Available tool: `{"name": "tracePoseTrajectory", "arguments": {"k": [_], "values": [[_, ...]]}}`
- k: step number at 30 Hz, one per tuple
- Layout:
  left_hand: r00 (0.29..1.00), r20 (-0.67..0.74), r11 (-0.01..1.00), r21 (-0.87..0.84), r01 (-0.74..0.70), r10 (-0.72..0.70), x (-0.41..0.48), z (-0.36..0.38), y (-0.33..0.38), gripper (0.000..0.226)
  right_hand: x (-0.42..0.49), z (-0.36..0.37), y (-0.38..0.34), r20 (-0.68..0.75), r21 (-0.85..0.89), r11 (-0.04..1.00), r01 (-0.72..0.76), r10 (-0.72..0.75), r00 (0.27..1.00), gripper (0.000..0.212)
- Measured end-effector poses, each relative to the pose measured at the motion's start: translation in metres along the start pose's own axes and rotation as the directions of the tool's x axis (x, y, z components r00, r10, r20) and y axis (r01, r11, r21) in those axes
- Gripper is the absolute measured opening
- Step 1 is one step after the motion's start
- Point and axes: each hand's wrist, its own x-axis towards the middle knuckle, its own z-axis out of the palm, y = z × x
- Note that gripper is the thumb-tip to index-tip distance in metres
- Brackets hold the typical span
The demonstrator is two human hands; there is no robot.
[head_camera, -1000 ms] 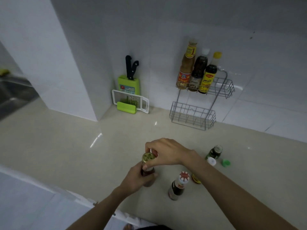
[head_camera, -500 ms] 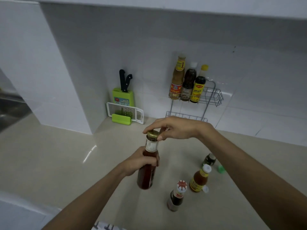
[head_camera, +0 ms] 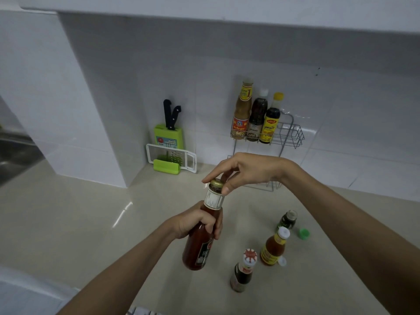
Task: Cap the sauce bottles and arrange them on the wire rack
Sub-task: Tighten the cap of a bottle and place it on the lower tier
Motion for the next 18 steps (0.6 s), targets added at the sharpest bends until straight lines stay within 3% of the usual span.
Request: {"name": "tracePoseTrajectory", "arguments": {"k": [6,8,11,14,16,18], "values": [[1.000,-0.003,1.000,-0.009,-0.005,0.005,0.000,0.002,0.001,0.018,0.000,0.003,0.001,-0.011,0.013,0.999,0.044,-0.044,0.999,0.039],[0.999,-0.038,1.000,0.028,-0.007,0.008,-0.001,0.004,0.002,0.018,0.000,0.003,-0.002,-0.015,-0.048,0.999,0.007,-0.008,1.000,0.039],[0.985,-0.170,0.997,0.077,0.002,0.011,0.000,0.007,0.001,0.013,0.000,0.009,-0.005,-0.139,-0.165,0.983,-0.074,0.051,0.989,0.037],[0.980,-0.198,0.993,0.114,-0.001,0.024,-0.002,0.008,0.001,0.014,-0.002,0.017,-0.008,-0.219,-0.299,0.952,-0.070,0.003,0.976,0.037],[0.993,-0.111,0.992,0.128,-0.017,0.032,-0.006,0.007,0.006,0.014,-0.005,0.021,-0.012,-0.243,-0.538,0.842,-0.046,-0.103,0.965,0.041],[0.999,0.008,0.990,0.134,-0.032,0.031,-0.010,0.006,0.016,0.015,-0.006,0.028,-0.013,-0.198,-0.766,0.642,0.035,-0.287,0.937,0.039]]}}
